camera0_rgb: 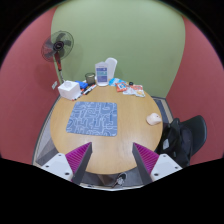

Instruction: Arrange mouse

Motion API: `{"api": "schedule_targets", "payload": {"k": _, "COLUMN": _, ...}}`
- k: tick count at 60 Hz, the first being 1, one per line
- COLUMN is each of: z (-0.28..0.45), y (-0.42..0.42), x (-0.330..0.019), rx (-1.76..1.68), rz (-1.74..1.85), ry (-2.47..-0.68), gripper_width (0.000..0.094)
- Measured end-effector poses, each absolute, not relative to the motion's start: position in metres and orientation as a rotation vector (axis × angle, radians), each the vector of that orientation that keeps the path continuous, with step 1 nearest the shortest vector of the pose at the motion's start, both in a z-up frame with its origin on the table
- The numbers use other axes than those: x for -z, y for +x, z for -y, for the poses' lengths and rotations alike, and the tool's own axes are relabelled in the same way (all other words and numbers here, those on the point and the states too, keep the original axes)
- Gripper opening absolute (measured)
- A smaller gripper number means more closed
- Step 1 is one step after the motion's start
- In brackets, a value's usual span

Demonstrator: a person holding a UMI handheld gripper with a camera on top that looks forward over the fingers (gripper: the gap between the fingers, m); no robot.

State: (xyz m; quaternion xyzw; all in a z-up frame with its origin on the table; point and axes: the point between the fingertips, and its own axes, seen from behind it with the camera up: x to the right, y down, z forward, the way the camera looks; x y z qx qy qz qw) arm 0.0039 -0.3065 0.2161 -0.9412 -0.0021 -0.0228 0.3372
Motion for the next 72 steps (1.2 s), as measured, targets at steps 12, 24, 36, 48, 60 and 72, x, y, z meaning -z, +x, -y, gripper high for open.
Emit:
{"api": "schedule_targets", "payload": {"k": 12, "z": 0.294, "y": 0.081, "x": -0.154, "rx": 0.033, "rz": -0.018, "ry": -2.414, "gripper_width": 0.0821}}
{"api": "schedule_targets", "payload": {"k": 24, "z": 0.239, "y": 0.164, "x": -0.095, "rx": -0.002, "rz": -0.051, "ry": -2.312, "gripper_width": 0.0824}}
{"api": "schedule_targets", "payload": {"k": 36, "z": 0.156, "y": 0.227, "x": -0.05, "rx": 0.022, "rz": -0.074, "ry": -2.238, "gripper_width": 0.0824}}
{"api": "schedule_targets", "payload": {"k": 48, "z": 0.102, "y": 0.254, "x": -0.006, "rx": -0.007, "rz": -0.129, "ry": -2.267, "gripper_width": 0.0823}}
{"api": "schedule_targets", "payload": {"k": 60, "z": 0.063, "y": 0.266, "x": 0.001, "rx": -0.012, "rz": -0.18, "ry": -2.262, "gripper_width": 0.0829}}
{"api": "schedule_targets", "payload": {"k": 72, "z": 0.025, "y": 0.272, "x": 0.004, "rx": 0.015, "rz": -0.178, "ry": -2.248, "gripper_width": 0.0811}}
